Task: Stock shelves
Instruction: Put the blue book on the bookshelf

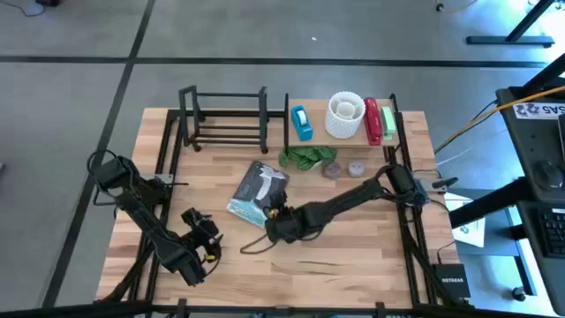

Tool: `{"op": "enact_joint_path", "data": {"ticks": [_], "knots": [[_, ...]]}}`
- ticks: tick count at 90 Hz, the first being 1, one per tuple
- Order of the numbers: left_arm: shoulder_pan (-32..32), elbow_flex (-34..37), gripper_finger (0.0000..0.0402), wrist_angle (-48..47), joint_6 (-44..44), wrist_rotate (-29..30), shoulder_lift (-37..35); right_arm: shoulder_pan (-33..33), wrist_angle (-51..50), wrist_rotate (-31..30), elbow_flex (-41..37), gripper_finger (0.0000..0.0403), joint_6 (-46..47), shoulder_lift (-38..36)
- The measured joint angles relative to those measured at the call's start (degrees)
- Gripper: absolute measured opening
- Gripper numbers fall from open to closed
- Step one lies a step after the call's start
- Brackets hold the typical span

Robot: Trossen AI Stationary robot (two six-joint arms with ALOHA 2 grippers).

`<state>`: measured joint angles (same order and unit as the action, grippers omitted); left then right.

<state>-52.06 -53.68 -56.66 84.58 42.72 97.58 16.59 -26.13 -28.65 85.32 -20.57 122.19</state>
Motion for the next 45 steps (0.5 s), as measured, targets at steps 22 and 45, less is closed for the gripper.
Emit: {"op": "enact_joint_path", "data": {"ticks": [22, 45], "knots": [[0.84, 0.45, 0.0351, 3.4, -2.94, 3.29, 0.07, -3.37, 10.8, 6.47, -2.18, 0.0245, -14.92, 2.01], [2.55, 4.28, 0.0351, 16.5, -11.27, 3.9, 0.09, -4.23, 11.34, 10.48, -2.03, 0.0181, -14.56, 3.67]]}}
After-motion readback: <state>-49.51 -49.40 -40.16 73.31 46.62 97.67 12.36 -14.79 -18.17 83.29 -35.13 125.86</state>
